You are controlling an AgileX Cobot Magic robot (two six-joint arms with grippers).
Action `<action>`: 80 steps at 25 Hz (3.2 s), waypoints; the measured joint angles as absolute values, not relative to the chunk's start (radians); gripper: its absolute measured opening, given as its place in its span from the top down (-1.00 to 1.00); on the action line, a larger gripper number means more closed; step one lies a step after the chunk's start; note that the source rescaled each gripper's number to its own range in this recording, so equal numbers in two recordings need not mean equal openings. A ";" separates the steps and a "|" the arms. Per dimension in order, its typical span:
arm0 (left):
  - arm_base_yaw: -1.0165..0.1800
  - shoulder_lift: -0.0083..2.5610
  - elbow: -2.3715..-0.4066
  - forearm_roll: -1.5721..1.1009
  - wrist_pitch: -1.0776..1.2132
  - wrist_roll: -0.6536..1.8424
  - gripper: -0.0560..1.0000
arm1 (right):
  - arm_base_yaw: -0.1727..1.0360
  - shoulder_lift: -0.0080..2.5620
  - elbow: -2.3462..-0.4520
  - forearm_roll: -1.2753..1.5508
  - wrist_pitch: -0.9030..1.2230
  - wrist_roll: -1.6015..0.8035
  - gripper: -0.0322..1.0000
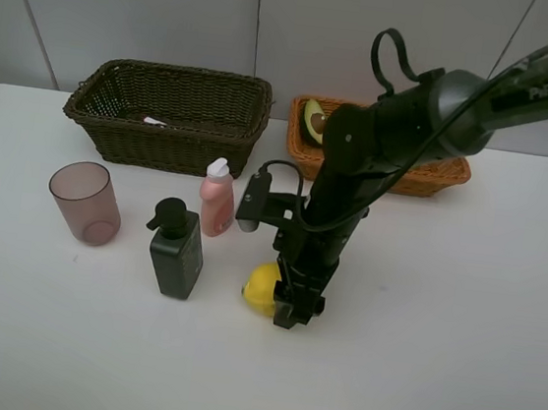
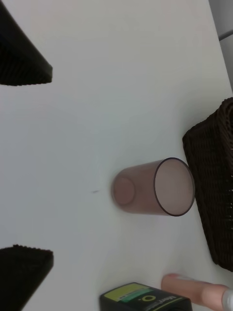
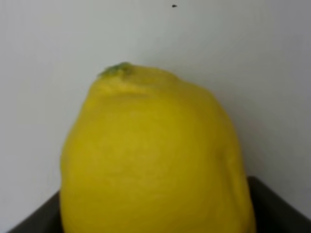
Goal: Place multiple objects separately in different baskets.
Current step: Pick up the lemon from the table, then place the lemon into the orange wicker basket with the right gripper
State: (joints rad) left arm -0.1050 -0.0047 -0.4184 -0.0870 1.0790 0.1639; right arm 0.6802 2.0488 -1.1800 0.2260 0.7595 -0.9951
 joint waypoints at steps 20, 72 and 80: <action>-0.105 -0.005 -0.418 -0.087 1.079 0.164 -0.79 | 0.682 2.049 -1.180 0.205 0.768 -0.995 -0.13; -0.105 -0.005 -0.418 -0.087 1.079 0.164 -0.79 | 0.294 2.001 -1.483 0.063 0.466 -0.829 -0.13; -0.105 -0.005 -0.418 -0.087 1.079 0.164 -0.79 | 0.294 2.062 -1.483 0.061 0.412 -0.829 -0.13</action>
State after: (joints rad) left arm -0.1050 -0.0047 -0.4184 -0.0870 1.0790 0.1639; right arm 0.2936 2.0625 -1.4830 0.0607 0.4120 -0.8288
